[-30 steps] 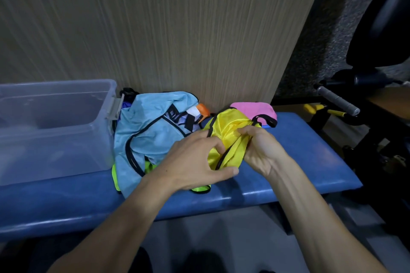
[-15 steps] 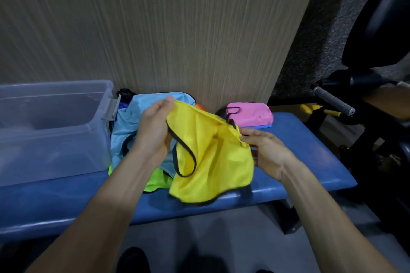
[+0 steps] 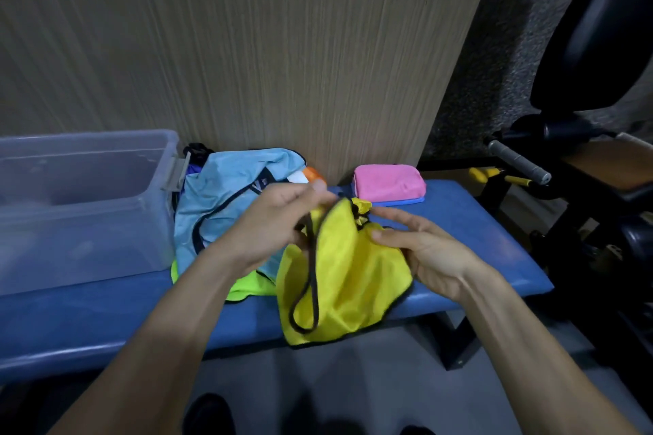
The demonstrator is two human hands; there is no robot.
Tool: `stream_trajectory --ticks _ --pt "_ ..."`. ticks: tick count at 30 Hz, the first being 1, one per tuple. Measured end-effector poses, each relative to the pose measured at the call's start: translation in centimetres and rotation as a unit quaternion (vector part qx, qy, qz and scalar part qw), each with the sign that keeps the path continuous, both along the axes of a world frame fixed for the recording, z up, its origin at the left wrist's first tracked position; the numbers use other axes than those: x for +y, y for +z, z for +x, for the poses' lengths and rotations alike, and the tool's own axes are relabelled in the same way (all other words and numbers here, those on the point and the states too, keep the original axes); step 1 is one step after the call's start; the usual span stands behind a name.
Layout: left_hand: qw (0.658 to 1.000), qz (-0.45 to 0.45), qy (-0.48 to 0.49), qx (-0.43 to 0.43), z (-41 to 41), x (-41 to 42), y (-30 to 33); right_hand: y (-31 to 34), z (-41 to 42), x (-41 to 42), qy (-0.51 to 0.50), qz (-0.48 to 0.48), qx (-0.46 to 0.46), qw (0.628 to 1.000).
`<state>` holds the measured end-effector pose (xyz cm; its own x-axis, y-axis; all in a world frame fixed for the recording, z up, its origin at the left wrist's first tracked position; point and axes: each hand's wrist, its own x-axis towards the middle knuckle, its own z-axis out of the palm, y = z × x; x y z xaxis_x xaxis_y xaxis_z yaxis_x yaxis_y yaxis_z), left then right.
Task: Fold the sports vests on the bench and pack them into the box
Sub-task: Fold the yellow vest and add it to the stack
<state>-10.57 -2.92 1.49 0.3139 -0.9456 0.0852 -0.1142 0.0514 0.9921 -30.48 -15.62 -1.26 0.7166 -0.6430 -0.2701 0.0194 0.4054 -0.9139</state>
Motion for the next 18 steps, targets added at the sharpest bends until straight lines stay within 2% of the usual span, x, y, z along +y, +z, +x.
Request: stream_trajectory --ticks 3,6,9,11,15,18 --pt "0.998 -0.01 -0.009 -0.058 -0.9 -0.3 -0.3 0.9 1.1 1.2 0.042 -0.026 -0.039 0.998" --pt "0.998 -0.033 0.021 -0.058 -1.2 -0.6 -0.4 0.9 1.5 1.7 0.076 -0.063 -0.055 0.994" --pt "0.998 -0.045 0.03 -0.029 -1.2 -0.9 -0.5 1.0 1.7 2.0 0.095 -0.147 -0.029 0.984" --pt "0.998 -0.043 0.037 -0.003 -1.2 -1.1 -0.7 0.7 2.3 2.2 0.07 -0.183 -0.017 0.98" --pt "0.996 -0.024 0.078 -0.04 -0.7 -1.4 -1.4 0.2 3.0 2.7 0.002 -0.224 -0.007 0.974" --pt "0.994 -0.015 0.107 -0.032 -0.2 -1.3 -1.3 0.5 3.1 2.2 -0.016 -0.235 0.008 0.972"
